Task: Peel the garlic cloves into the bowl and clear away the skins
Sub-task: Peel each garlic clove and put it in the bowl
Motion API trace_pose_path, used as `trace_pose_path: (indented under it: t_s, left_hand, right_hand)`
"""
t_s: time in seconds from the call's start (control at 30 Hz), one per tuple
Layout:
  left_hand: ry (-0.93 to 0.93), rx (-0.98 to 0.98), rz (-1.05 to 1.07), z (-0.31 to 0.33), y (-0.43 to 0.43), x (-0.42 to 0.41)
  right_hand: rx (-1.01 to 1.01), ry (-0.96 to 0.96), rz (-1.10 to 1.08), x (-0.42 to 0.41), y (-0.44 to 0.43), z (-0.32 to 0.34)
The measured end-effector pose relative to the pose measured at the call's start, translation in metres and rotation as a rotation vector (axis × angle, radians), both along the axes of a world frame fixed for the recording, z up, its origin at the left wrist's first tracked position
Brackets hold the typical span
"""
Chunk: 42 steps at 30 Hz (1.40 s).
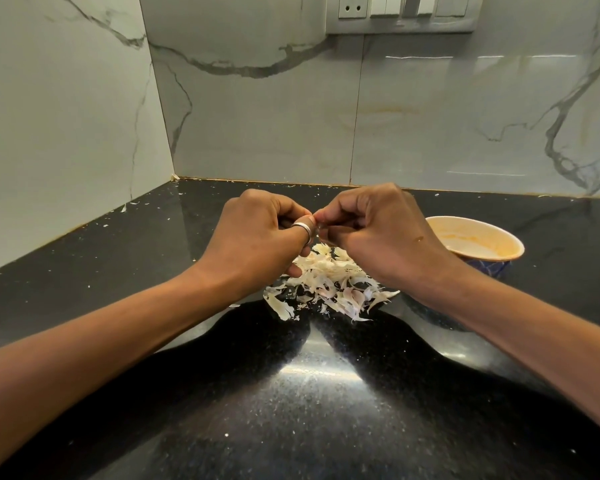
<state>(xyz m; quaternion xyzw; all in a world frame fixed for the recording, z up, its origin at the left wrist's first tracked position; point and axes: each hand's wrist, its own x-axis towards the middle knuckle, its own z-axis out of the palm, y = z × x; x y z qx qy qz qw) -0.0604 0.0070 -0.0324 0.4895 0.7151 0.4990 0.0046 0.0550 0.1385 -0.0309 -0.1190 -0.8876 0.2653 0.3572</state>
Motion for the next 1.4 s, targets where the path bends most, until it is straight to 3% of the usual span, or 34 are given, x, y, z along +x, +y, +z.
trace_pose_path:
  t_s: [0.23,0.53,0.87,1.23,1.4]
  left_hand:
    - [0.055,0.006,0.043,-0.0015,0.0,0.0014]
    - [-0.005,0.01,0.043,-0.0002,0.001,0.0013]
    - [0.282,0.04,0.075,0.0007,0.0006,-0.0014]
    - [0.24,0.016,0.074,0.0049,-0.0008,-0.002]
    - [0.23,-0.013,0.056,0.0045,-0.0005,-0.0024]
  right_hand:
    - [-0.003,0.002,0.005,-0.0009,-0.0021,-0.0024]
    - [-0.066,-0.001,0.008,-0.0003,0.0002,-0.0004]
    - [-0.145,-0.026,0.002,-0.0004,-0.002,0.0008]
    - [-0.75,0.031,0.106,0.0015,-0.0064,0.0057]
    - [-0.92,0.067,0.139,0.0006,-0.0049,0.0058]
